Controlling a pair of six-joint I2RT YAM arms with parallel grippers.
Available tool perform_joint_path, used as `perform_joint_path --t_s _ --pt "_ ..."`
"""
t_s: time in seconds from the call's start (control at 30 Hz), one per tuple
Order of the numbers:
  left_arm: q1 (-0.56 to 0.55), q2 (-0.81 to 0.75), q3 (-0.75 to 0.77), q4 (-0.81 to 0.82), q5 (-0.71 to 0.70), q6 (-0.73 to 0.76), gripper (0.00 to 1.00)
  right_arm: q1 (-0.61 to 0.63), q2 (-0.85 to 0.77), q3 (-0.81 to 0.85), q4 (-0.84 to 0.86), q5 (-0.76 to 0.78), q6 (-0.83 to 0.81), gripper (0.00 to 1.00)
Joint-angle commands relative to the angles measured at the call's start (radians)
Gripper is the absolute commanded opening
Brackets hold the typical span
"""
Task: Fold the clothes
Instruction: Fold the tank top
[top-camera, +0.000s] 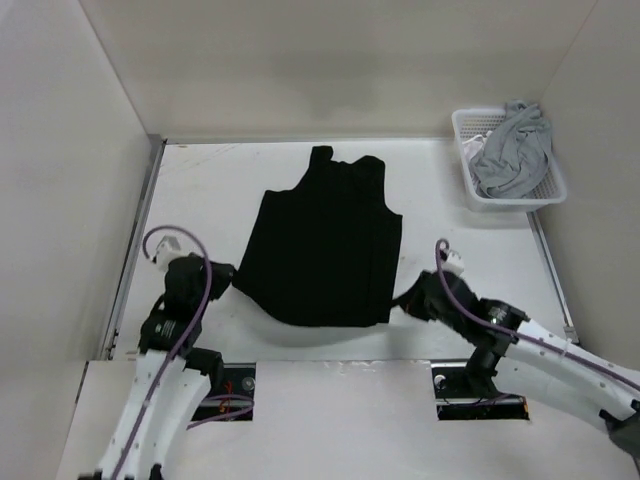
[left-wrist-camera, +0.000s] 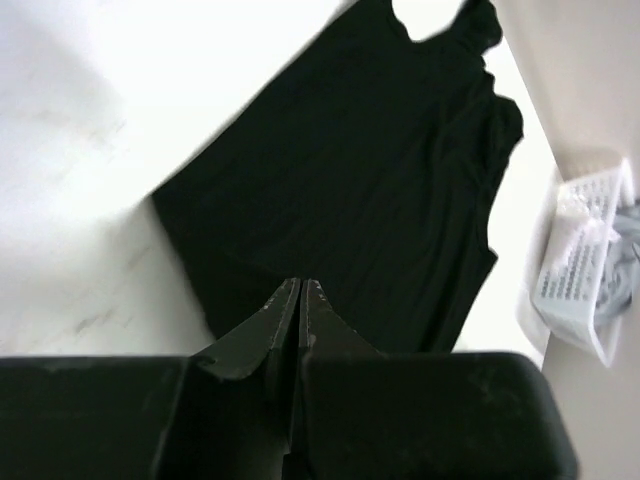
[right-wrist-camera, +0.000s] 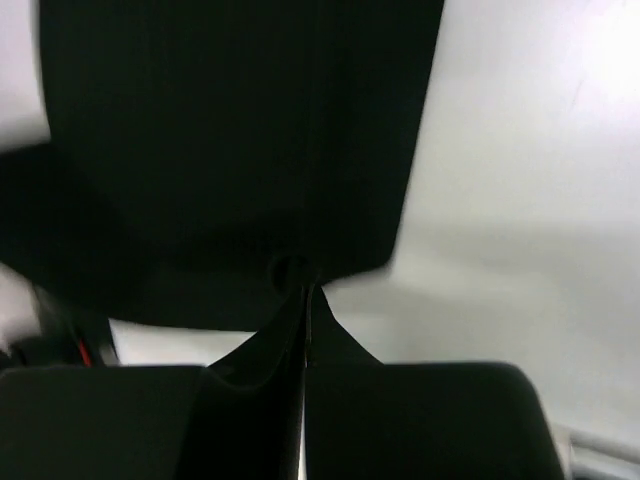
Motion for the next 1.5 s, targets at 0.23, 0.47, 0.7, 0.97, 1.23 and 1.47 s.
perform_joint_path --t_s 0.23,0.47,0.7,0.97,1.23,1.47 --pt "-0.026 0.954 0.458 0.883 -0.095 -0.003 0.01 -0.720 0.605 0.460 0.672 -0.362 -0.312 0.00" --pt "0.015 1.524 1.038 0.821 -0.073 0.024 0.05 -0.878 1.156 1.008 0.658 -0.437 -0.269 0.00" --pt "0.043 1.567 0.992 0.791 -0.024 0.060 0.38 -0.888 1.355 1.144 0.617 -0.445 -0.238 0.49" --pt "0.026 1.157 0.208 1.006 -0.064 -0.011 0.34 -0.782 0.950 0.571 0.810 -0.367 -0.293 0.06" --pt "0.063 1.215 0.067 1.187 0.155 -0.072 0.44 -0.691 0.715 0.242 0.899 -0.353 -0.295 0.10" --pt "0.091 1.345 0.101 1.265 0.175 -0.127 0.36 -0.717 0.655 0.072 0.950 -0.344 -0.275 0.34"
